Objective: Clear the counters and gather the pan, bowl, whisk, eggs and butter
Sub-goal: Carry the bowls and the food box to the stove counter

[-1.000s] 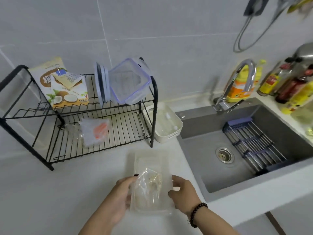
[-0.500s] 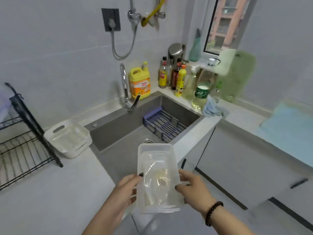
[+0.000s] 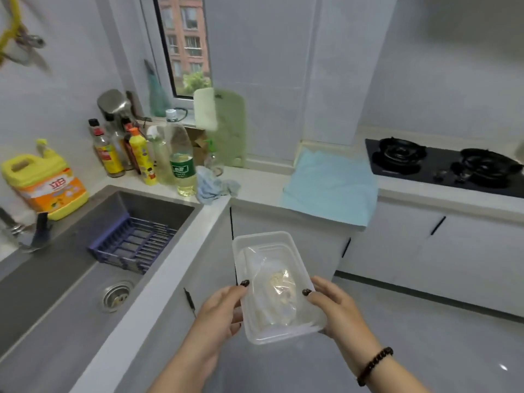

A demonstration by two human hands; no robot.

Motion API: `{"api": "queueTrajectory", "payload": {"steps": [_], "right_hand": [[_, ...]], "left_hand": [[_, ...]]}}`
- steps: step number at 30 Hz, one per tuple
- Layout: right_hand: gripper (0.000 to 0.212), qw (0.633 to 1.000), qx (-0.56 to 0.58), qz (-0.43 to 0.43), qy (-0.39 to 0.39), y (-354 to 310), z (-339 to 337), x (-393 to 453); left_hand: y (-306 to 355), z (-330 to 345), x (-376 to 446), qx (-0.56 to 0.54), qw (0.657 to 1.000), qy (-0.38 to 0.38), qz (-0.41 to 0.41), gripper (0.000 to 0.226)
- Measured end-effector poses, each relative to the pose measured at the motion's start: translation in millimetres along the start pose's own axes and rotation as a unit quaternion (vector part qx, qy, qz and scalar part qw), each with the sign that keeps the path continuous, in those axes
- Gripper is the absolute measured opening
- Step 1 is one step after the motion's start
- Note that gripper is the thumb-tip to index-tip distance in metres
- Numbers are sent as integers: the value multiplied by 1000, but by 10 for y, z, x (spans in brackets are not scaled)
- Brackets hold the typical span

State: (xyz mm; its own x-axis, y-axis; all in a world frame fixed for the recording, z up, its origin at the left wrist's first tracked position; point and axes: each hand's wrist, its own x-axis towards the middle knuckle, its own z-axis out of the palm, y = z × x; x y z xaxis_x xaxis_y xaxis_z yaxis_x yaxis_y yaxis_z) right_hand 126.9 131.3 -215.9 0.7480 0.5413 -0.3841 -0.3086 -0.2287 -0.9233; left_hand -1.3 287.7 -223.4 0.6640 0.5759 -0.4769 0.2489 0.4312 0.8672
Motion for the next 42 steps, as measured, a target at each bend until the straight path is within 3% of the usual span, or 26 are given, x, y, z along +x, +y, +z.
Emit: {"api": "queueTrajectory", "payload": {"steps": [5,11,19,23,26,34,42], "right_hand": [[17,988,112,99,46,32,-365,234],[19,981,135,78,116,-134,-582,734],[13,950,217,10,223,-482,-874,1305],[13,926,260,4,274,-488,-1095,1441],[12,909,281,10,306,-481,-1301,1496],[12,872,317,22,372,-420,-2220,1607],[11,866,307,13,394,-553,-3791,1722]], "left_hand": [[110,401,504,51,997,-55,-19,36],[388,782,1263,95,989,-114,-24,55],[842,1465,2044,128,975,-182,-10,30],[982,1823,2275,156,959,-236,-10,52],[969,2109,2374,171,946,-275,-19,53],[730,3136,2494,212,912,-343,-79,22],[524,4807,2577,215,906,-354,-87,26]]}}
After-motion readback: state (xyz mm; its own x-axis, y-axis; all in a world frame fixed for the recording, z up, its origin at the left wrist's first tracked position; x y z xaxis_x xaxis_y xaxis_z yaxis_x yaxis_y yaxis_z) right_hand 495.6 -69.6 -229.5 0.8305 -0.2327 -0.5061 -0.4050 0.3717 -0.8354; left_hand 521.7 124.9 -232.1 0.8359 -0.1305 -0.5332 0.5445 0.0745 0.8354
